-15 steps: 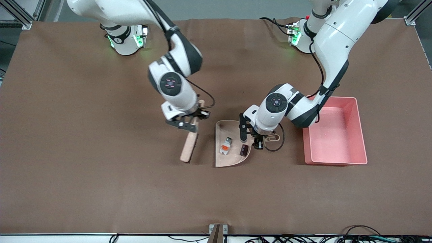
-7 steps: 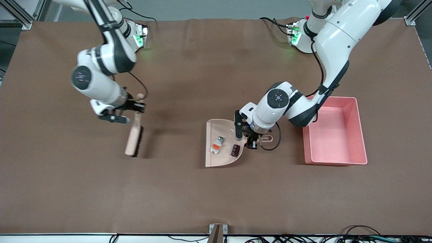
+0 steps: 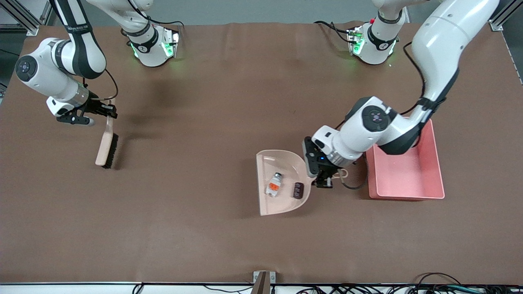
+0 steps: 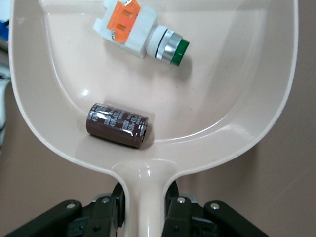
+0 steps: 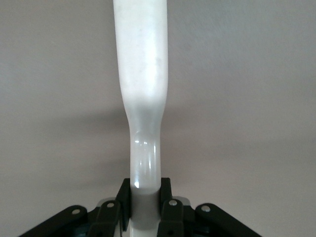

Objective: Clean e-waste and dump in bin
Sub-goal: 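Lift the dustpan with the left gripper while the right gripper withdraws the brush, then carry the loaded dustpan with the left gripper over the pink bin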

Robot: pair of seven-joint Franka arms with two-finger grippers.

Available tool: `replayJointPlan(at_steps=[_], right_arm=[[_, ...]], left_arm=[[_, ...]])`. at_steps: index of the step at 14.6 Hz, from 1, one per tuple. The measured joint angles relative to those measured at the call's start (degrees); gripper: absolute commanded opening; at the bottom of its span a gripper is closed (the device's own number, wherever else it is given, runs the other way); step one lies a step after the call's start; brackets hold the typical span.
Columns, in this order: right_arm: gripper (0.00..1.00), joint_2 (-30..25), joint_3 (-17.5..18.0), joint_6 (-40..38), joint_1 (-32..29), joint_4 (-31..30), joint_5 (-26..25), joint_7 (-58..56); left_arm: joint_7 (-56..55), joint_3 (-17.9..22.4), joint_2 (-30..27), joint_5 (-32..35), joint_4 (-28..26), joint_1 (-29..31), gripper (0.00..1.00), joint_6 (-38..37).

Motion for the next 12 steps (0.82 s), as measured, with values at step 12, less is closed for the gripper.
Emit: replayJointPlan(at_steps=[12], right_arm=[[0.01,3.4,1.9,7.0,1.1,-3.1,0.0,6.7]], left_arm=[[17.4,-15.9,-0.9,0.0,-0.4,34.3,0.00,-12.6]])
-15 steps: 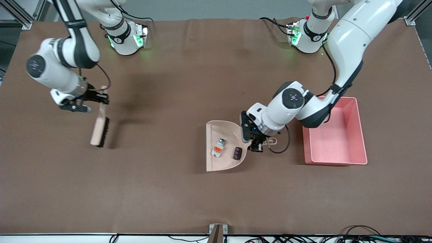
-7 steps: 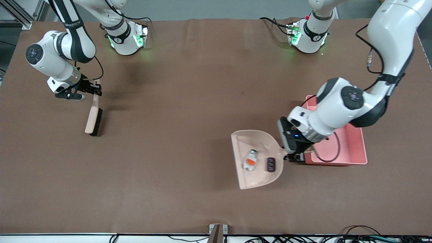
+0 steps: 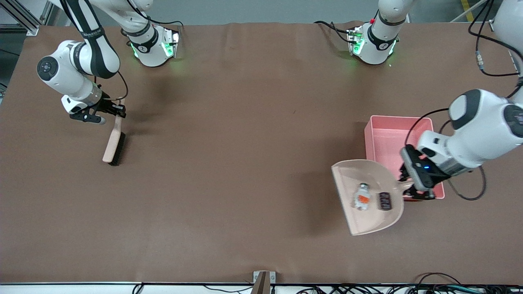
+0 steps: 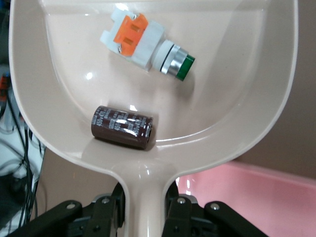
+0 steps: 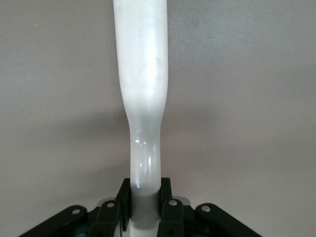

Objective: Clean e-waste and dump in bin
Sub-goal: 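Carry the loaded dustpan with the left gripper over the pink bin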

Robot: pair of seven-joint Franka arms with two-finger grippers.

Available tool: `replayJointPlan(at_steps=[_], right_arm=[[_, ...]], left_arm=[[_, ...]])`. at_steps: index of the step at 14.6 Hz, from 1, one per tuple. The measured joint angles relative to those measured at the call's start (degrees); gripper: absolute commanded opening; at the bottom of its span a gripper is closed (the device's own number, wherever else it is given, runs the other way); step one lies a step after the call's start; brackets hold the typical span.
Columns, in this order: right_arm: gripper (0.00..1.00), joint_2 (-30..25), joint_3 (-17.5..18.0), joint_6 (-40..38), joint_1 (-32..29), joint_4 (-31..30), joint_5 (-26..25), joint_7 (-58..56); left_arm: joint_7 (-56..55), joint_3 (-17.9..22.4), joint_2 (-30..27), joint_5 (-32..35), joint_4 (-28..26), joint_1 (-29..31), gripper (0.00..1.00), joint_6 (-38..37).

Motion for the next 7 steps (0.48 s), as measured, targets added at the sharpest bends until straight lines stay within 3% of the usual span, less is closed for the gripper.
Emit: replayJointPlan(at_steps=[1,2,3,4,5,7], right_arm=[[0.07,0.8,0.0,0.8,0.6,0.0,0.0,0.7],[0.28,1.2,0.0,1.3,1.1,0.0,0.0,1.3],[0.56,1.4,0.1,1.4,1.4,0.1,0.0,1.5],[0.72,1.5,0.1,1.4,1.7,0.1,0.0,1.6],[0.86,1.6,0.1,1.4,2.1,0.1,0.0,1.7],[1.00,1.7,0.1,1.0,2.5,0.4,0.0,1.8]], left_arm=[[1.9,-0.4,0.0,0.0,0.0,2.2,0.00,-1.1],[3.9,-0.7,0.0,0.0,0.0,4.2,0.00,-2.1],[5.9,-0.8,0.0,0.0,0.0,6.0,0.00,-2.6],[8.0,-0.9,0.0,0.0,0.0,7.6,0.00,-2.8],[10.3,-0.9,0.0,0.0,0.0,9.2,0.00,-2.9],[14.4,-0.9,0.0,0.0,-0.1,12.2,0.00,-3.1]])
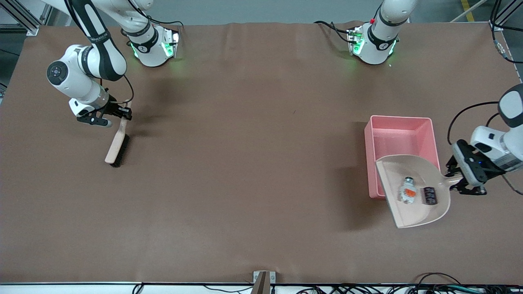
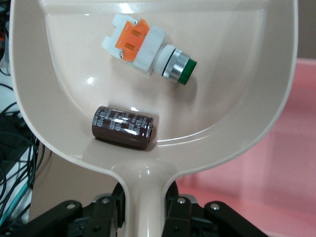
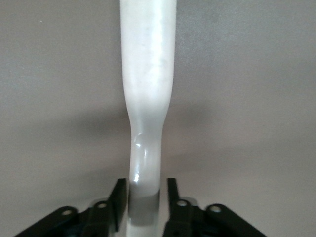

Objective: Clean e-waste and dump in bin
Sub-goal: 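Carry the loaded dustpan with the left gripper over the pink bin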

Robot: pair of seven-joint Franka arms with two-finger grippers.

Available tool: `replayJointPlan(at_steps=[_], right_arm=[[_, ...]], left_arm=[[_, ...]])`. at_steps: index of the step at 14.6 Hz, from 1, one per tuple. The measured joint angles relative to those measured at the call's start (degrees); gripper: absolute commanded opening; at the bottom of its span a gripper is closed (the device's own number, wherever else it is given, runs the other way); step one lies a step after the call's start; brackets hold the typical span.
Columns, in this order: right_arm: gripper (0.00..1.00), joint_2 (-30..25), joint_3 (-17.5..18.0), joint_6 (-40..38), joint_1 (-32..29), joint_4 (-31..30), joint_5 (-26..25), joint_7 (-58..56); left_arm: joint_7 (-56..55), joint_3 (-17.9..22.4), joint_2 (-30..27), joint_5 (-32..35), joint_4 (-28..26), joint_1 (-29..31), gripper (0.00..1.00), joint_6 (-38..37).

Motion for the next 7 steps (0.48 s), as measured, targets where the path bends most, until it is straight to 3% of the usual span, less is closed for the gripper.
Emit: replayJointPlan(at_steps=[5,7], right_arm=[[1.00,0.1,0.0,-1.1,0.1,1.5,0.0,-0.2],[1.00,0.1,0.0,-5.4,0.1,4.3,0.0,-0.2]], left_arm=[[9.8,0.1,0.2,0.0,-1.7,7.3,0.00,-1.5],[10.5,0.2,0.2,0.1,-2.4,8.4,0.00,-4.5]])
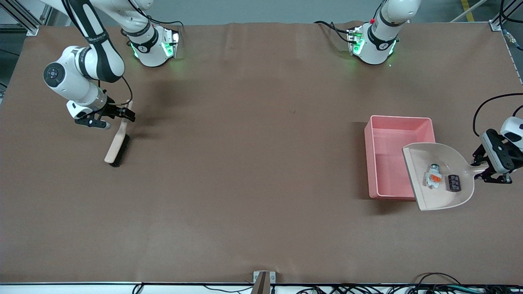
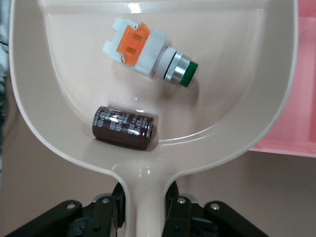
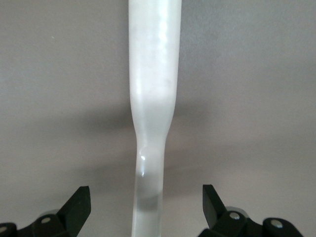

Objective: Clean e-waste and dump in bin
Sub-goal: 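Carry the loaded dustpan with the left gripper over the pink bin, then tilt the dustpan with the left gripper to dump e-waste into the bin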

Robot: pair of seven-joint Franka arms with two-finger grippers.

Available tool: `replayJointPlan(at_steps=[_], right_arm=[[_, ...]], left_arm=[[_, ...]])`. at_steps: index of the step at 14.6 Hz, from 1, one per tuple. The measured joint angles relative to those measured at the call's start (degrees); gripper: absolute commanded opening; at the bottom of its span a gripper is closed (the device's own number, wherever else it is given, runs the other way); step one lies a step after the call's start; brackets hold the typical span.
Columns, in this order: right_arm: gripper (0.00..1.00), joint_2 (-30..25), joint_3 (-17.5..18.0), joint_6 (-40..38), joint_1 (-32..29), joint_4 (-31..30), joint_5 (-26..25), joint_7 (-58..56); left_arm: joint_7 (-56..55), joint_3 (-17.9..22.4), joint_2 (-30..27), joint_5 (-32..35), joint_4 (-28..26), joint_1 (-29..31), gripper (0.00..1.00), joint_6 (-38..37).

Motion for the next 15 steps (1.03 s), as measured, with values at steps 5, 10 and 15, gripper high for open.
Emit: replayJointPlan(at_steps=[5,10,15], right_arm=[[1.00,-0.3,-0.3,-12.6,-0.5,11.8,0.0,0.0],[1.00,-2.1,0.1,-36.2,0.1,30.7,0.0,-0.4],[1.00,-2.8,0.3,-49.4,3.0,51.2,0.0,-0.4]], left_arm=[[-2.5,-0.1,-1.1,6.8,-0.1,-0.1,0.00,-5.1],[-11.0,-2.2,-2.0,17.5,-0.2,-0.3,0.00,-10.4],[-15.3,-3.8,-2.1,24.9,-0.2,-3.4,0.00,-14.1]])
